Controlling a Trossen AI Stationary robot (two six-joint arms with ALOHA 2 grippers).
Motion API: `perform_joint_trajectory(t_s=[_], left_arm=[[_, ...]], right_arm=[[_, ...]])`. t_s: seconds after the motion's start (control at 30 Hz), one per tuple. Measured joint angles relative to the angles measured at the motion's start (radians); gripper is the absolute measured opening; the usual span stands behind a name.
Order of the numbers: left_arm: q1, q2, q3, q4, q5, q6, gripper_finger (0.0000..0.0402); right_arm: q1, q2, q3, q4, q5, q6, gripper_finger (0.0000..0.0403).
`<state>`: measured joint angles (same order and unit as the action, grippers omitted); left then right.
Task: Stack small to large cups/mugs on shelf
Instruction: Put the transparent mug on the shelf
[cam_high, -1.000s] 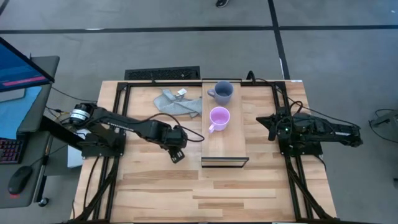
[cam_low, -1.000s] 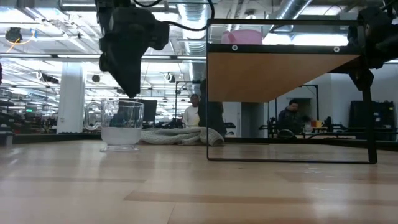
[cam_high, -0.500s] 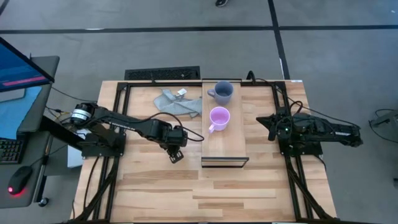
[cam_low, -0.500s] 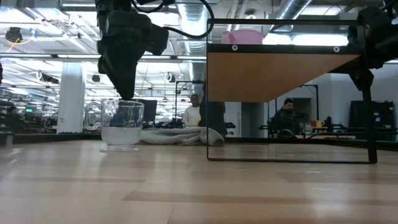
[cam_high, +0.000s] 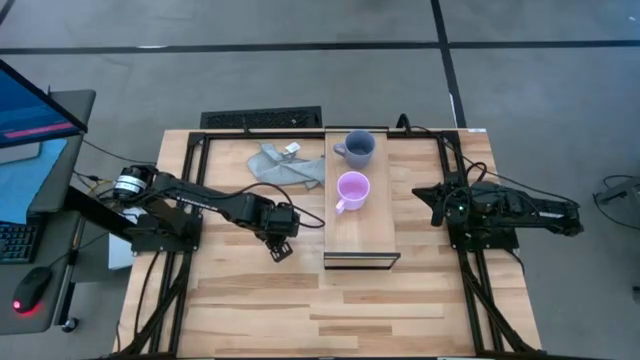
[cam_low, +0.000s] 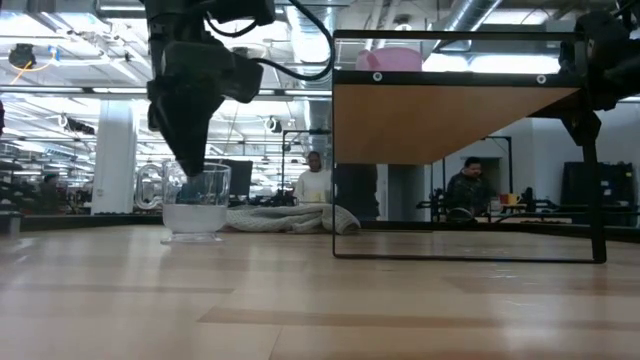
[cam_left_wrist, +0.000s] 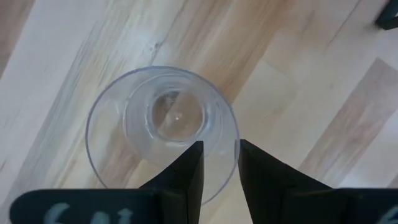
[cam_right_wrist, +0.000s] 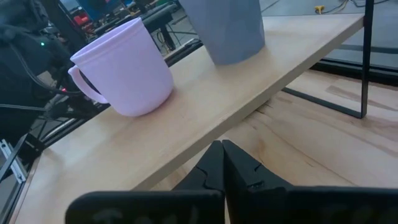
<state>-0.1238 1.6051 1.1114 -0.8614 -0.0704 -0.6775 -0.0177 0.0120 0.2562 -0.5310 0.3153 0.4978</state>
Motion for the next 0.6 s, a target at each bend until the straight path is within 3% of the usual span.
perform_joint_trajectory(t_s=[0.23, 0.47, 0.6], left_arm=[[0.004, 0.0, 0.0, -0.001, -0.011, 0.019, 0.0068], [0.006, 0.0, -0.021, -0.005, -0.019, 0.025, 0.0007], [0.006, -0.005, -0.04, 0.003, -0.022, 0.014, 0.0002]], right_arm=[[0.0, 0.0, 0.0, 0.0, 0.0, 0.0, 0.0016], [0.0, 0.0, 0.0, 0.0, 0.0, 0.0, 0.0014], [0.0, 0.0, 0.0, 0.0, 0.0, 0.0, 0.0016]])
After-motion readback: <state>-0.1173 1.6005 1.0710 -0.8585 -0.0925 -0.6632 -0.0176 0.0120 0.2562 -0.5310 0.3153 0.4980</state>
